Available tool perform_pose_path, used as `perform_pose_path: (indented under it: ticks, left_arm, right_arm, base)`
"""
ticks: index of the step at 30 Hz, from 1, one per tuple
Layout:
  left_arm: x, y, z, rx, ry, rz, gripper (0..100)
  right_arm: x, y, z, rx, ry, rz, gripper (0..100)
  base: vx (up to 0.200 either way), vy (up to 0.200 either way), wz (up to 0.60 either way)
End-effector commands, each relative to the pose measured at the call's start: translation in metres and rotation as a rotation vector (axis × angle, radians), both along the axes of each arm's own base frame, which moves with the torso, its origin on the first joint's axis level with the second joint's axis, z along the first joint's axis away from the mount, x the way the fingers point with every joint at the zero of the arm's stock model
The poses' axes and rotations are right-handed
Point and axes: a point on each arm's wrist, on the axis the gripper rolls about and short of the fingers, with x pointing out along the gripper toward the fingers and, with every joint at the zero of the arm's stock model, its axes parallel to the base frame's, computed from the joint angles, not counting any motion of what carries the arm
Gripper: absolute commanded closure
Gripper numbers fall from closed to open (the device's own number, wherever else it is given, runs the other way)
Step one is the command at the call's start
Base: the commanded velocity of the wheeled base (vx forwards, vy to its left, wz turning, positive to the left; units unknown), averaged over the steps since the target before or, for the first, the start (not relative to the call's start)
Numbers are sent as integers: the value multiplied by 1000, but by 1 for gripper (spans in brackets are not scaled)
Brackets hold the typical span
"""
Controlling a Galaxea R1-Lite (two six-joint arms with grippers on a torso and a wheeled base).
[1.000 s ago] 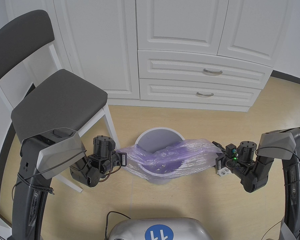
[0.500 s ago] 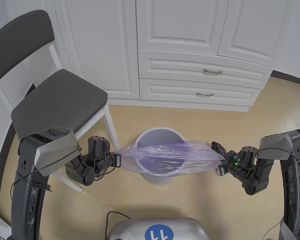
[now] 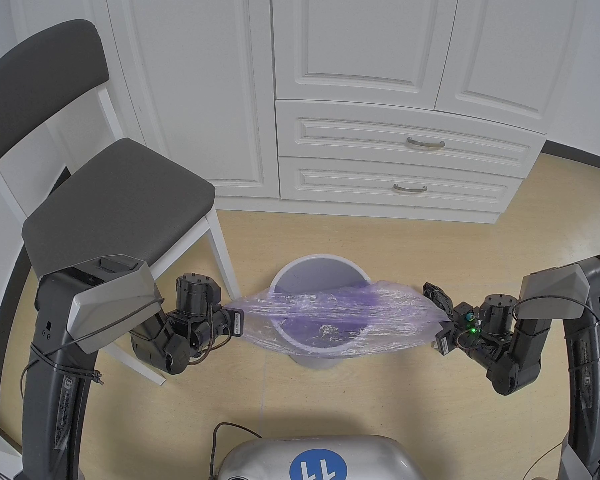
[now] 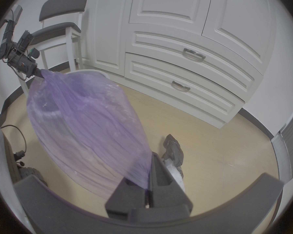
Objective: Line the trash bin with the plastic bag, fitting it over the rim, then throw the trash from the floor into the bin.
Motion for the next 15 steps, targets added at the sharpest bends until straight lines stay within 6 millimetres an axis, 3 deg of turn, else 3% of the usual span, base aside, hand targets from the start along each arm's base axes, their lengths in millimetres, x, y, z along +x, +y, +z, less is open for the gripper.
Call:
perform_pose_path:
  ticks: [1,8,15]
  left_arm:
    - [-5,-5,11,-11,-27,-15,100]
    - [-11,-11,23,-23,-58,-31,100]
    - [-17,-15,28,-20,-58,-45,100]
  right_arm:
    - [-22,13,36,10,-42,52,100]
    - [-47,21,59,26,-48,130,100]
    - [-50,17,67,88,-53,195,100]
  base:
    - [0,0,0]
    - [0,0,0]
    - [0,0,0]
